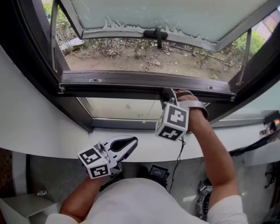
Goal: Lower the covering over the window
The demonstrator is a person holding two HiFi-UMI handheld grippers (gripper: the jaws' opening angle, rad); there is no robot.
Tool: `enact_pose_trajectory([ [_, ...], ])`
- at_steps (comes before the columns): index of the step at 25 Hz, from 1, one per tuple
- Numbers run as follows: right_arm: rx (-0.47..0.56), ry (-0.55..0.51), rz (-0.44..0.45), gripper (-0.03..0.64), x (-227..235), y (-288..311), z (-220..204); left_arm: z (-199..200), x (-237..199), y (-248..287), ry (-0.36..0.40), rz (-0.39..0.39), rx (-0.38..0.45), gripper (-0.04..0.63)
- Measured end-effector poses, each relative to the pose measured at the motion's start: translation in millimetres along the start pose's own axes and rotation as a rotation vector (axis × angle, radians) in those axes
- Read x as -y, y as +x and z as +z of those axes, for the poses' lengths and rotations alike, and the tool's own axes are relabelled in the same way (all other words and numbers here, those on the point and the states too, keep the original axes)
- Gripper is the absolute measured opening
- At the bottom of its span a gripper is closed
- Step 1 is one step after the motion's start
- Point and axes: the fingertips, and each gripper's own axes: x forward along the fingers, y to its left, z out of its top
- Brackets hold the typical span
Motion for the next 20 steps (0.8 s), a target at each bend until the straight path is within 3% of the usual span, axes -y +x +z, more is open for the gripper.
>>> enact_pose_trajectory([
  [9, -0.037, -0.036, 0.008, 0.032, -1.2, -0.1, -5.0, 5.8, 7.7, 2.2, 0.019, -0.011, 0.006, 0.018],
  [20, -0.049, -0.053, 0.014, 0.034, 3.7, -5.7, -2.4, 8.4, 0.8, -19.1, 0.009, 0.030, 0.032, 0.018],
])
